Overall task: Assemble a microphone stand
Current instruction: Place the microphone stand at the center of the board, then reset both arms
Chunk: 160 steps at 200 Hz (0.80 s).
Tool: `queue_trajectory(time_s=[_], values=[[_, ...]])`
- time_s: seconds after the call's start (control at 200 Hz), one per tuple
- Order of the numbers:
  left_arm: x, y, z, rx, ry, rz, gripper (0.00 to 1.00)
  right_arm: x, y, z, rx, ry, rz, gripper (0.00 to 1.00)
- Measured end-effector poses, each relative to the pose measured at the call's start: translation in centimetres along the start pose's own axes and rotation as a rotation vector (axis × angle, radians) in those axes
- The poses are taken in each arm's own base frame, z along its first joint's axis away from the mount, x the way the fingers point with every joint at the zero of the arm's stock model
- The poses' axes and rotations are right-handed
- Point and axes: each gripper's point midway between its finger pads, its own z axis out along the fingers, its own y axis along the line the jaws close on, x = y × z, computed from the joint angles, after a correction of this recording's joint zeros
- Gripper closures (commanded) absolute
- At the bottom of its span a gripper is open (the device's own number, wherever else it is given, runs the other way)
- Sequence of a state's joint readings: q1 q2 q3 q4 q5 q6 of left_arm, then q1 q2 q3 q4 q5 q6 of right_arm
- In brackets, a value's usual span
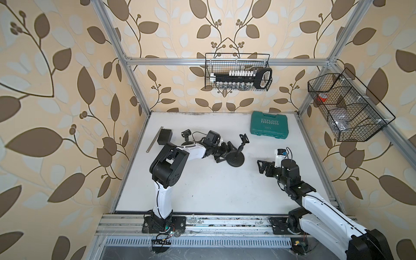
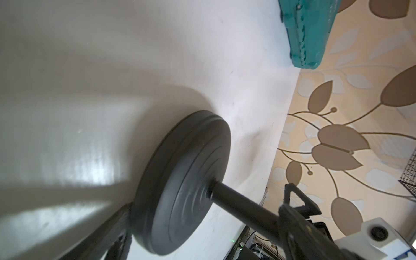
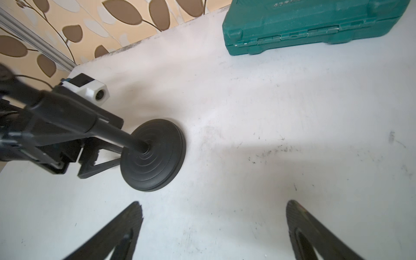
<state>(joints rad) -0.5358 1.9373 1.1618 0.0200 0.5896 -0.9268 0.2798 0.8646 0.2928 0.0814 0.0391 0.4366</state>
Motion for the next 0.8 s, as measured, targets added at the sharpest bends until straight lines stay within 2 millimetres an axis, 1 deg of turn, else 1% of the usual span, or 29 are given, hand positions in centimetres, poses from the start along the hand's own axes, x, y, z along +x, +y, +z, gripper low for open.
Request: queue_trajectory(time_s=[0.12, 0.265, 0.37, 0.485, 0.545, 0.695, 0.8], values=[[1.3, 0.4, -2.0, -0.039, -0.033, 0.001, 0.01, -0.2, -1.1, 0.0, 0.051, -0.009, 0.005, 0.01], [2.5, 1.5, -4.5, -0.103, -0.071, 0.006, 0.01, -1.0, -2.1, -0.1, 0.112, -0.032, 0.013, 0.01], [3.0, 3.2, -6.3, -0.177, -0.124, 0.044, 0.01, -2.3, -2.4, -0.3, 0.142, -0.062, 0.009, 0.01], [3.5, 5.1, -8.7, -0.265, -0.196, 0.12, 0.01, -4.4, -2.4, -0.6, 0.173, -0.12, -0.044, 0.01], [3.5, 5.9, -9.9, -0.31, -0.234, 0.17, 0.01, -5.4, -2.9, -0.6, 0.21, -0.151, -0.079, 0.01], [2.5, 7.0, -12.8, -0.416, -0.361, 0.314, 0.01, -6.9, -4.3, 0.0, 0.292, -0.203, -0.205, 0.01], [2.1, 8.2, -15.1, -0.487, -0.468, 0.416, 0.01, -6.9, -5.6, 0.9, 0.331, -0.214, -0.268, 0.01]])
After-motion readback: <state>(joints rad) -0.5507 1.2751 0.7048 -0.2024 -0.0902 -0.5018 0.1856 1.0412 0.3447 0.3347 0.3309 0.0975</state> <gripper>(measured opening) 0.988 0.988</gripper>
